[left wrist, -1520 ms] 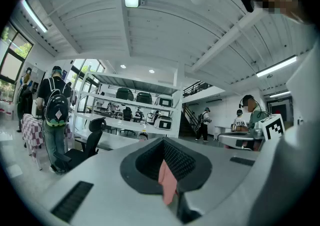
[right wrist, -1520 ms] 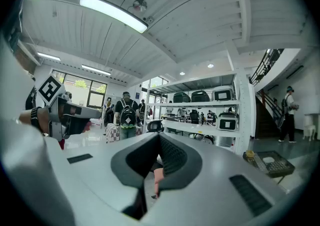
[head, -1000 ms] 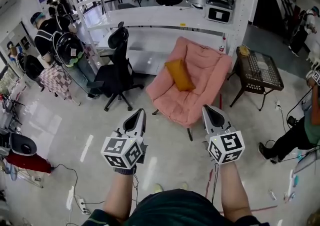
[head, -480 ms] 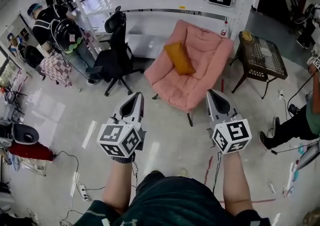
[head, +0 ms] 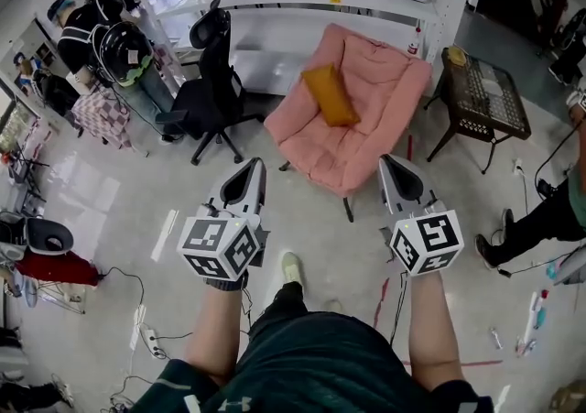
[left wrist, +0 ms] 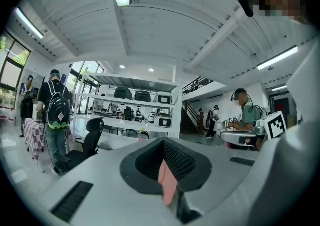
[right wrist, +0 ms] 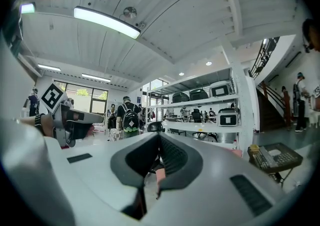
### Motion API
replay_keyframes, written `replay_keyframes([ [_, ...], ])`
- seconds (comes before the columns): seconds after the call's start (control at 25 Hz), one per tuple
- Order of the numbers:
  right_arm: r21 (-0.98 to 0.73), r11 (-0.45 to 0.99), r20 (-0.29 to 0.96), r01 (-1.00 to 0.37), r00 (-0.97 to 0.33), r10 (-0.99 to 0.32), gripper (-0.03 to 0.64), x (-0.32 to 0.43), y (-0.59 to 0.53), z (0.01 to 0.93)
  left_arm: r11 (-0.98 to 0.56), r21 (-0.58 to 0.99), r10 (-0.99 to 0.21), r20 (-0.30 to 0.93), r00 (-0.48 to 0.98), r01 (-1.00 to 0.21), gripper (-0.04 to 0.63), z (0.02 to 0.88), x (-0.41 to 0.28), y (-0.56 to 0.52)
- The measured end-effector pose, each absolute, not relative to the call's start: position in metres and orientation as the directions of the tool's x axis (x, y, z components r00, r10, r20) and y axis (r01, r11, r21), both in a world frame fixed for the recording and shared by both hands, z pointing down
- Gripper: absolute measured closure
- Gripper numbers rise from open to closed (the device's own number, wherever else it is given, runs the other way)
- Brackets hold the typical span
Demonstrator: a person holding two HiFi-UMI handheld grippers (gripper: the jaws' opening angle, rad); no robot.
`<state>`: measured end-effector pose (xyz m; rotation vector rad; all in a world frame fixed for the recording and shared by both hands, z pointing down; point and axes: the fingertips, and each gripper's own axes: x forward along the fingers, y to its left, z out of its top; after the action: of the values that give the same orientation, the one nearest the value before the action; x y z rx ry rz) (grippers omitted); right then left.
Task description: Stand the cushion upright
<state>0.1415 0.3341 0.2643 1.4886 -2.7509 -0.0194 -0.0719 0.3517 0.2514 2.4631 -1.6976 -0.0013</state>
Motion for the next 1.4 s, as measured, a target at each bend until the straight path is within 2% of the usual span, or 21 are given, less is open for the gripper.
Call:
replay_keyframes([
  [0.4, 0.022, 0.541, 0.006, -0.841, -0.541, -0.841, 0.614, 0.118, 0.267, 0.269, -0.371, 0.136, -0.919, 0.089, 0.384, -0.919, 0.594, 0.264, -0.092, 0.277],
  [0.96, 0.048, 0.497, 0.084, -0.866, -0.492, -0.866, 0.612, 0.031, 0.111, 0.296, -0.417, 0.154, -0.895, 0.103, 0.434, -0.896, 0.594, 0.285, -0.174, 0.116],
  [1.4, 0.083, 0.497, 0.157, -0.864, -0.481, -0.862, 0.612, -0.020, 0.028, 0.312, -0.474, 0.171, -0.859, 0.126, 0.497, -0.863, 0.594, 0.303, -0.206, 0.037],
])
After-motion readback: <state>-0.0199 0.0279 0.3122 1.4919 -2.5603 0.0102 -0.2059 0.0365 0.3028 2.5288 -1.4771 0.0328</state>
